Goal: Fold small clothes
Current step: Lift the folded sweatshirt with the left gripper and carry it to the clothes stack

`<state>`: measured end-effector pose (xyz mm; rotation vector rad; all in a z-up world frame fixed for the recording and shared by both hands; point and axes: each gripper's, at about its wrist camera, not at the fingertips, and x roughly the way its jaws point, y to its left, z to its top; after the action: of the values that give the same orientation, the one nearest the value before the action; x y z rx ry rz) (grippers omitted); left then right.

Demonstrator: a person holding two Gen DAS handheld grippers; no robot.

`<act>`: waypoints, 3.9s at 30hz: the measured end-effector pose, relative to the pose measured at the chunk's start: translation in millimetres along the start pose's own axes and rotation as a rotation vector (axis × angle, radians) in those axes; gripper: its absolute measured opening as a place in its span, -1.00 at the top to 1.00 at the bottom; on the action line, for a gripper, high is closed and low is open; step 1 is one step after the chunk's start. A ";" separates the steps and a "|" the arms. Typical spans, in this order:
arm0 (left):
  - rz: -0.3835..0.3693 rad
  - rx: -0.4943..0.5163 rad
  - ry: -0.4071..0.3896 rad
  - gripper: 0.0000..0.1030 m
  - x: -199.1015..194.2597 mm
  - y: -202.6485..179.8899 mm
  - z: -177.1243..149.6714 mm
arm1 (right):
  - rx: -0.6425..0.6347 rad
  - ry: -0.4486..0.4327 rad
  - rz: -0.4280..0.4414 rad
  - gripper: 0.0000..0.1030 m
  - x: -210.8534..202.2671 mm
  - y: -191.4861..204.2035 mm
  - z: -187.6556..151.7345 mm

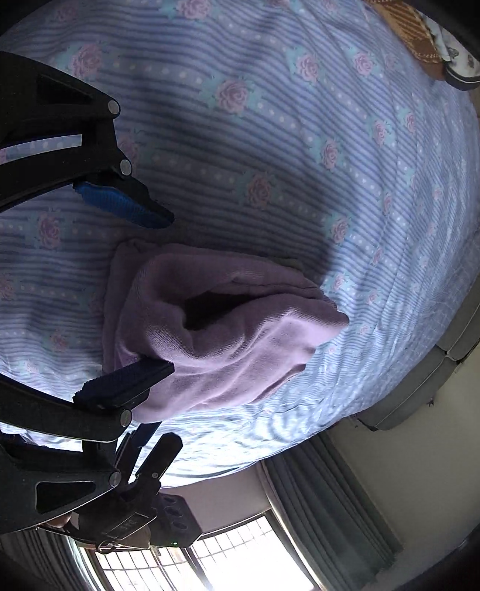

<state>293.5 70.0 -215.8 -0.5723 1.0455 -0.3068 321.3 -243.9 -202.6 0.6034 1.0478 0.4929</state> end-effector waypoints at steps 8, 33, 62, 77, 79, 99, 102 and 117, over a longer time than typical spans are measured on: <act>-0.038 -0.011 0.007 -0.37 7.4 1.8 1.4 | 0.023 0.035 0.008 -0.58 26.2 -3.0 15.7; -0.116 0.002 0.003 0.00 27.1 8.8 -1.8 | 0.021 0.155 0.049 -0.57 111.4 28.9 49.7; -0.128 0.090 -0.112 0.28 -99.7 -16.3 15.5 | -0.135 0.035 0.054 0.20 60.0 170.3 25.8; 0.008 0.047 -0.313 0.27 -271.6 100.9 91.5 | -0.303 0.059 0.205 0.20 152.7 382.0 19.6; 0.034 0.047 -0.334 0.27 -291.9 122.8 108.3 | -0.315 0.063 0.231 0.20 175.2 412.0 20.4; 0.108 -0.037 -0.292 0.25 -277.7 300.7 187.5 | -0.219 0.127 0.225 0.20 365.7 491.9 15.8; 0.120 -0.039 -0.298 0.21 -265.7 301.4 176.0 | -0.222 0.134 0.187 0.19 376.1 479.6 9.9; 0.442 0.223 -0.529 -0.53 -309.9 219.5 128.3 | -0.511 -0.080 0.083 -0.61 314.8 486.3 10.9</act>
<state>251.9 441.3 -70.7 -0.1892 0.5888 0.1178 419.2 313.0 -76.3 0.2094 0.7798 0.7715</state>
